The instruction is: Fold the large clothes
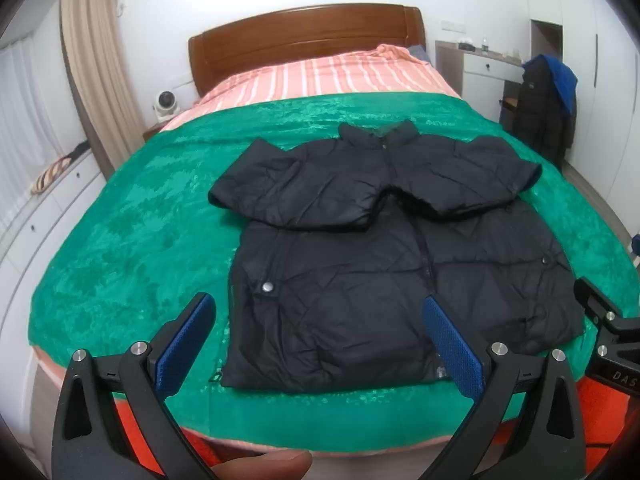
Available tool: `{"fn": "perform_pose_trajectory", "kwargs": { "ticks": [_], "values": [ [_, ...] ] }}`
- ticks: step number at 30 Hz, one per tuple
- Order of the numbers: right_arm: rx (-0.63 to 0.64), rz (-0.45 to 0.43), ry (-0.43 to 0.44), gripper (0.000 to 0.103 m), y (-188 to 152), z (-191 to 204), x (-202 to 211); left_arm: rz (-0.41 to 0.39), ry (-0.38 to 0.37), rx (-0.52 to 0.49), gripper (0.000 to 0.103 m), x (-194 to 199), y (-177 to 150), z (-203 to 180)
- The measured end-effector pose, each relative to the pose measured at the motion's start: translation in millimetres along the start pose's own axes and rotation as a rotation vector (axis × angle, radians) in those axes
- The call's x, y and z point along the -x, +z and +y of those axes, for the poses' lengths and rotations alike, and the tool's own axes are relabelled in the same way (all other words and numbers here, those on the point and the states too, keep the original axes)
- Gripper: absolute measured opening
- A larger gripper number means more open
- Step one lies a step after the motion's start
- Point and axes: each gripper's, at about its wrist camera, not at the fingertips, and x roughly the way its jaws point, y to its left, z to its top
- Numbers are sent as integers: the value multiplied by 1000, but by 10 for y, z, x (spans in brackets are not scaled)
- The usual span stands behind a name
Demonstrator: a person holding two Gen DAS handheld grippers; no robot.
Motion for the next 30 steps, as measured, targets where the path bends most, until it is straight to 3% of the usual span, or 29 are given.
{"fn": "perform_pose_trajectory", "kwargs": {
  "ticks": [30],
  "values": [
    [-1, -6, 38, 103, -49, 110, 46, -4, -52, -24, 103, 26, -9, -18]
  ]
}}
